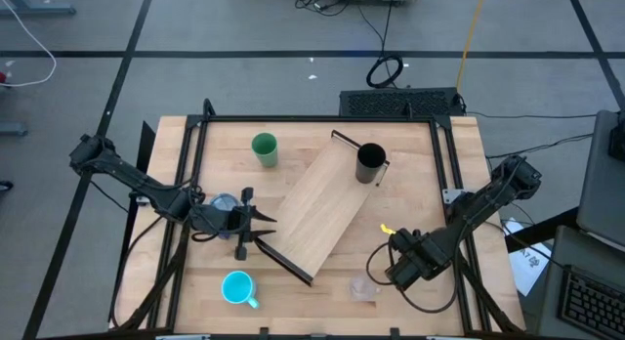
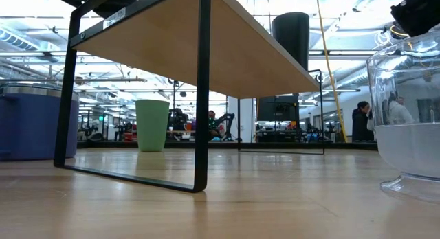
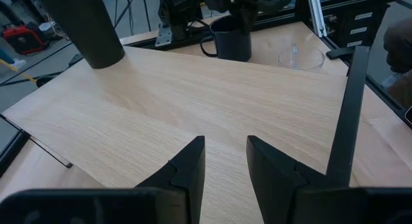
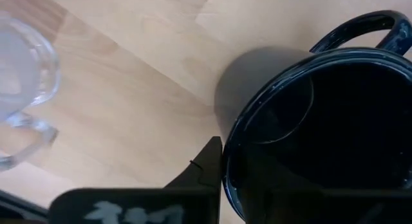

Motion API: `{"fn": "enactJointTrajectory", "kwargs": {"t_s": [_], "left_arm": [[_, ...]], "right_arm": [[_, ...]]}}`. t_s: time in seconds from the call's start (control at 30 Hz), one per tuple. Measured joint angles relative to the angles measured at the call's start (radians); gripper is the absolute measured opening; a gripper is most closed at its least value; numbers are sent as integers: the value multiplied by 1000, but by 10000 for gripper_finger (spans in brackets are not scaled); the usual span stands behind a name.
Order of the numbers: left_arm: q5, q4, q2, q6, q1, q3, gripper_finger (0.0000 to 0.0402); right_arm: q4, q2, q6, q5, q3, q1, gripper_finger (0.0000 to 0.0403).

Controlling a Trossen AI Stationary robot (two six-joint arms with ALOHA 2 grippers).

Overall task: Stack small to large cups/mugs on shelf
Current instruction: Put the dark blue cup on the shelf

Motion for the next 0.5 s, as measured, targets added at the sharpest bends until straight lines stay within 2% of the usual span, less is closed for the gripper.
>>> {"fn": "enactJointTrajectory", "kwargs": {"t_s": [0.5], "left_arm": [[0,-2,0,0,0,-1,118]], "right_arm": [[-93,0,34,6,94,39,17]]}}
